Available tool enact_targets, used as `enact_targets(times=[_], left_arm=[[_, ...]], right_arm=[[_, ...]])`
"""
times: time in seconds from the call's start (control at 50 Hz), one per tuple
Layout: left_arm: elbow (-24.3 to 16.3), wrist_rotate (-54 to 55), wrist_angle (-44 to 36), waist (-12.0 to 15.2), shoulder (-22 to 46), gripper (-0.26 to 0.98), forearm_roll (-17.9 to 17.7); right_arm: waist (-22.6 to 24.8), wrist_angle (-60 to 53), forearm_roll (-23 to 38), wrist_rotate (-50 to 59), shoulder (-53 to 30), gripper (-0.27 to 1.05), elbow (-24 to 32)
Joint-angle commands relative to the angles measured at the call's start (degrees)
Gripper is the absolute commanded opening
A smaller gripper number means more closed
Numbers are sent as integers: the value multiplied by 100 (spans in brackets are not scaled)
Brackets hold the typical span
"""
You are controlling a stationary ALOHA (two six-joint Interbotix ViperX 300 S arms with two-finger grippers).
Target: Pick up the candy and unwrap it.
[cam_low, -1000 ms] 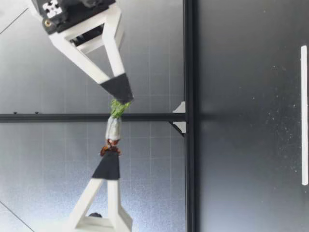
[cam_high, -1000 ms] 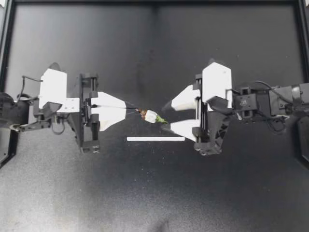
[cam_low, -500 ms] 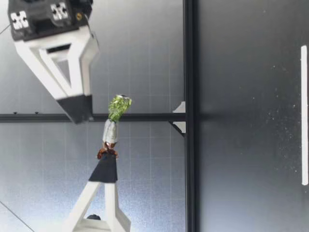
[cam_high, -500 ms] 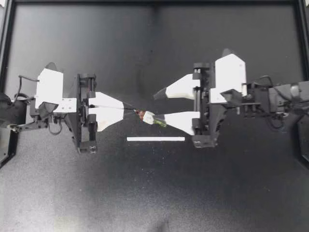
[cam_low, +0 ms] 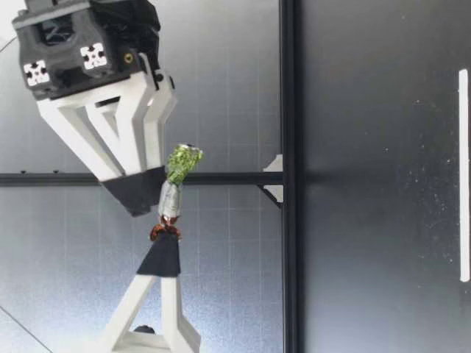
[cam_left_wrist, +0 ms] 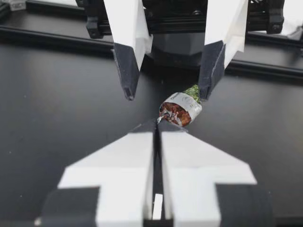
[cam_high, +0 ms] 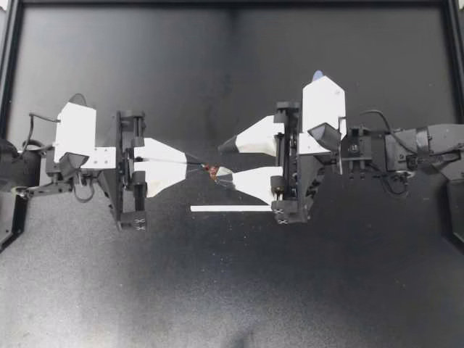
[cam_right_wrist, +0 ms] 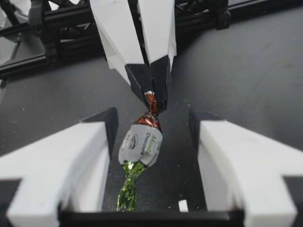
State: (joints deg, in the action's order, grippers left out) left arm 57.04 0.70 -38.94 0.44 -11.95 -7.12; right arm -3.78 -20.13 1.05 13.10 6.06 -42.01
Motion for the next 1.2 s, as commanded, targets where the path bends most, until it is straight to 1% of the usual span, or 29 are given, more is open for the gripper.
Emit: enact_targets(times=[0.0,0.14,0.32,0.42,0.54,0.7,0.82,1.02,1.1,1.18], left_arm=[[-105,-9,-26,9,-35,-14,0],[-114,-9,-26,9,-35,-14,0],[-123,0,-26,9,-35,-14,0],[-114,9,-26,9,-26,-14,0],[-114,18,-26,9,9,-14,-9],[-123,44,-26,9,97,-14,-9],[-114,18,-26,9,70,-14,0],[0,-18,-26,9,-26,-11,53],[9,-9,-26,9,-53,-7,123],[9,18,-26,9,-44,2,141]], right_arm=[[26,35,0,26,62,55,132],[62,141,0,35,44,48,149],[79,246,0,26,44,35,167],[79,272,9,18,88,23,176],[79,272,9,18,149,6,176],[79,290,9,18,158,-8,167],[79,396,9,18,149,-12,132],[79,492,9,-18,167,-12,132],[70,492,9,-26,141,-12,132],[70,492,9,-26,141,-12,132]])
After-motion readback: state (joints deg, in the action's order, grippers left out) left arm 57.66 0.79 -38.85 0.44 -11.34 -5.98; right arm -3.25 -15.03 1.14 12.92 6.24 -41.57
